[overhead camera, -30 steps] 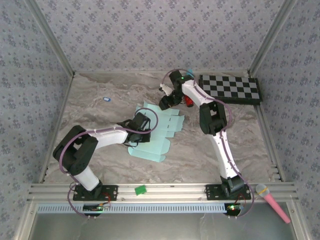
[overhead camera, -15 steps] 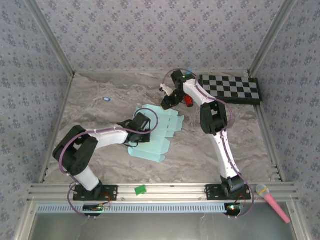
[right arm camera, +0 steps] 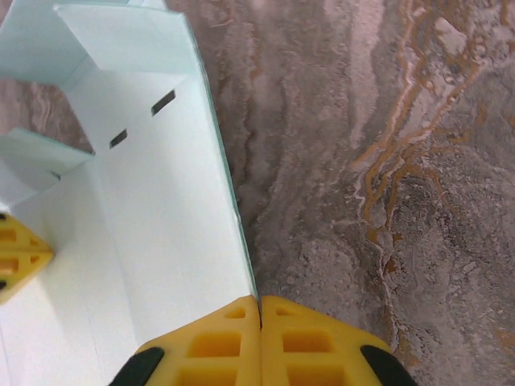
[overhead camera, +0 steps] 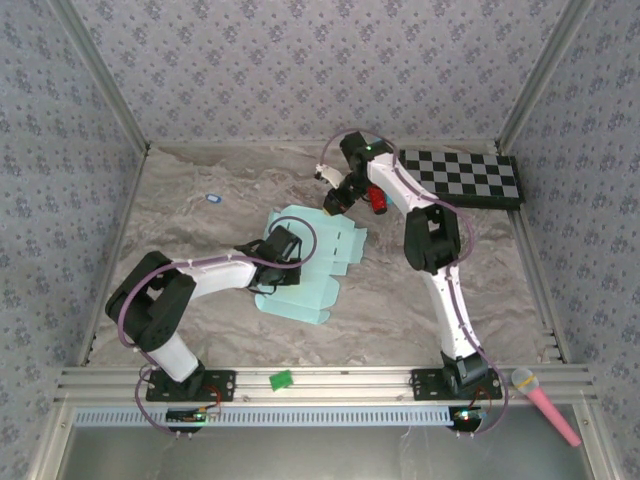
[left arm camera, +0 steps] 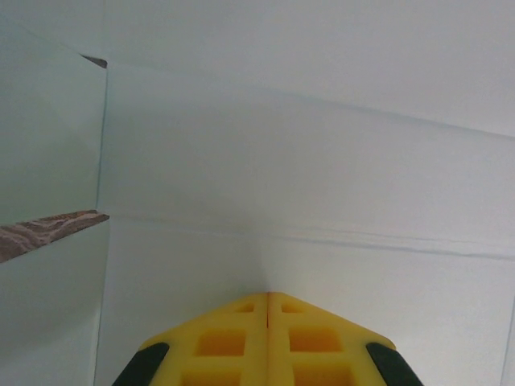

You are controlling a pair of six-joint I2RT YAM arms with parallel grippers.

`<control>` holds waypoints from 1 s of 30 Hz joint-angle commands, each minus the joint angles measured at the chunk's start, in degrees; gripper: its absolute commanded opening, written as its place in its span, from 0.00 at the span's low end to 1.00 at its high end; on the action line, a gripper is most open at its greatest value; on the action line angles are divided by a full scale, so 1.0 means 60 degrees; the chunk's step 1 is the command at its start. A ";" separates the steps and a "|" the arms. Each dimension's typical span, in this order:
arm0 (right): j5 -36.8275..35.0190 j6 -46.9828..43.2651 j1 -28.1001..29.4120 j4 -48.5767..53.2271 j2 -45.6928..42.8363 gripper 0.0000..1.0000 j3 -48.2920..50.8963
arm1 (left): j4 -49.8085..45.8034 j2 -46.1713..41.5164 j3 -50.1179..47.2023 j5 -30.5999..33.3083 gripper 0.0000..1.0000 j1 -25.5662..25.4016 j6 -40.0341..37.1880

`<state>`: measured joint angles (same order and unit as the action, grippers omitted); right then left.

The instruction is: Fold the paper box

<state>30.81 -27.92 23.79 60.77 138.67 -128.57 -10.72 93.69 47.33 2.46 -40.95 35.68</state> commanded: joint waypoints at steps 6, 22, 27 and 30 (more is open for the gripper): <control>-0.0672 -0.1512 0.0252 -0.1236 -0.1596 0.00 0.1404 | -0.0455 -0.1064 -0.0563 0.0600 0.02 -0.0027 0.0194; -0.1880 -0.3080 0.0721 -0.4911 -0.3956 0.00 0.4739 | 0.0859 -0.3664 -0.2866 -0.0096 0.19 0.0692 0.0575; -0.2307 -0.3251 0.0904 -0.5795 -0.4399 0.00 0.5411 | 0.1275 -0.3525 -0.3042 -0.0410 0.11 0.0772 0.0651; -0.2567 -0.3332 0.1008 -0.6099 -0.4536 0.00 0.5662 | 0.1564 -0.3388 -0.3155 -0.0482 0.06 0.0870 0.0770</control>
<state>18.09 -46.15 29.43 28.62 114.04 -95.98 -4.34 72.86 28.97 1.67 -36.36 39.51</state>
